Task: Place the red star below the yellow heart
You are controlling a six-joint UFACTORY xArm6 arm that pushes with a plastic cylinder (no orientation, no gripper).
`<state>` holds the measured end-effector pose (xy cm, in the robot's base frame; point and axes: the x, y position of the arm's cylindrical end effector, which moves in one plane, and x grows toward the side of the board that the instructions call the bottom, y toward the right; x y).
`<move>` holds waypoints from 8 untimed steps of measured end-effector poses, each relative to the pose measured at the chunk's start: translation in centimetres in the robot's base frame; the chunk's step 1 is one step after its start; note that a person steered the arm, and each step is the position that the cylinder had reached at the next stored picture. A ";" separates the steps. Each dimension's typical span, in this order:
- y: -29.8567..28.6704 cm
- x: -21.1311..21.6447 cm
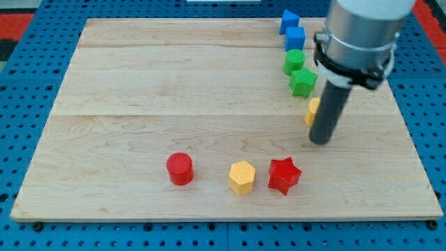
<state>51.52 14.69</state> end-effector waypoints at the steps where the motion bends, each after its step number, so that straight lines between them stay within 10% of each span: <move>1: 0.1 5.6; 3: -7.1 9.2; 8: -3.1 4.5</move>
<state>56.07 11.60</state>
